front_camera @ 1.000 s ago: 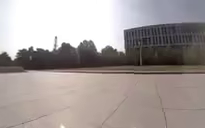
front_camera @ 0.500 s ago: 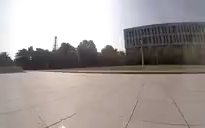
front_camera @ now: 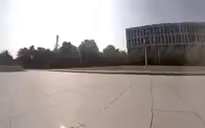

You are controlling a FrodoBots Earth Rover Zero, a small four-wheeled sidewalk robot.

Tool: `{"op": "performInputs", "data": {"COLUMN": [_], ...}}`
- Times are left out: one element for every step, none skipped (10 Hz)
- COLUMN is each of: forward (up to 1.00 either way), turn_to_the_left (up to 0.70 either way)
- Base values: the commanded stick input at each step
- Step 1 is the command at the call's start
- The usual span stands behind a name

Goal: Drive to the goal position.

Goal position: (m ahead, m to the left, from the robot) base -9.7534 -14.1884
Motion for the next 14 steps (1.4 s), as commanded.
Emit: {"op": "performInputs", "data": {"forward": [1.0, 1.0, 1.0, 1.0, 1.0, 1.0, 1.0, 1.0, 1.0, 1.0, 1.0, 1.0, 1.0, 1.0], "turn_to_the_left": [0.01, 0.01, 0.01, 0.01, 0.01, 0.01, 0.01, 0.01, 0.01, 0.01, 0.01, 0.01, -0.36, -0.39]}}
